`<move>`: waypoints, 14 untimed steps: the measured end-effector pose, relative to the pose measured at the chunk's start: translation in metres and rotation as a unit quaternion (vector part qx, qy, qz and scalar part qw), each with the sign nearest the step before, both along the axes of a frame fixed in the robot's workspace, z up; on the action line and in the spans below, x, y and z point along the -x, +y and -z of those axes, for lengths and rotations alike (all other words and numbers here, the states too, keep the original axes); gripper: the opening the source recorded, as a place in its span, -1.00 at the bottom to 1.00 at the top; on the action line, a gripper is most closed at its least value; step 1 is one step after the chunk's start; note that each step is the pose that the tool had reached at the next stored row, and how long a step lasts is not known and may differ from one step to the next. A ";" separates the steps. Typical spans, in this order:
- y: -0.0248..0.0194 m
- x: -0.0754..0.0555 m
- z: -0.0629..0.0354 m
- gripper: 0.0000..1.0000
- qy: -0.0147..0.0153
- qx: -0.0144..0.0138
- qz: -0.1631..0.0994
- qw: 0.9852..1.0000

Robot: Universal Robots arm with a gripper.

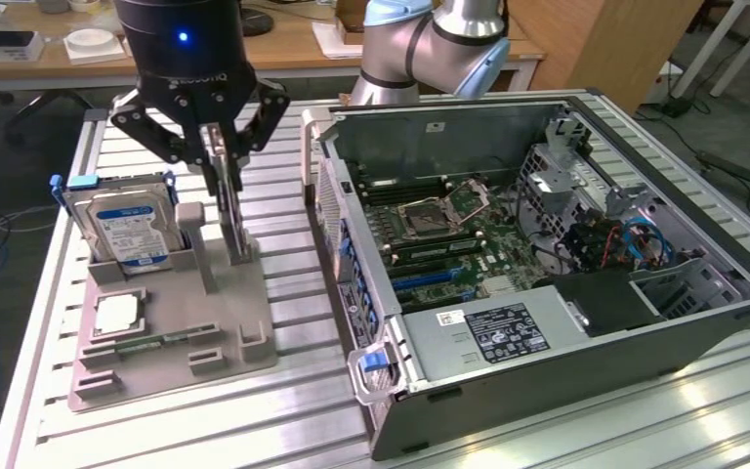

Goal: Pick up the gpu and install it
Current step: 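Pick up the gpu and move the gpu toward the slot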

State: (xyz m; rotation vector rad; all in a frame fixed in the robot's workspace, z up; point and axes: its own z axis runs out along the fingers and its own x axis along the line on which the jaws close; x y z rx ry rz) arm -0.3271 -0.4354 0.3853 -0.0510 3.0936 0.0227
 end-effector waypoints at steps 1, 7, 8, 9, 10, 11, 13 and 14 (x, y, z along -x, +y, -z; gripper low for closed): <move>0.0000 0.000 -0.0006 -0.48 0.000 0.000 0.000 1.000; 0.0000 0.000 -0.0045 -0.48 0.000 0.000 0.000 1.000; 0.0000 0.000 -0.0051 -0.48 0.000 0.000 0.000 1.000; 0.0000 0.000 -0.0058 -0.48 0.000 0.000 0.000 1.000; 0.0000 0.000 -0.0064 -0.48 0.000 0.000 0.000 1.000; 0.0000 0.000 -0.0070 -0.48 0.000 0.000 0.000 1.000; 0.0000 0.000 -0.0083 -0.48 0.000 0.000 0.000 1.000; 0.0000 0.000 -0.0089 -0.48 0.000 0.000 0.000 1.000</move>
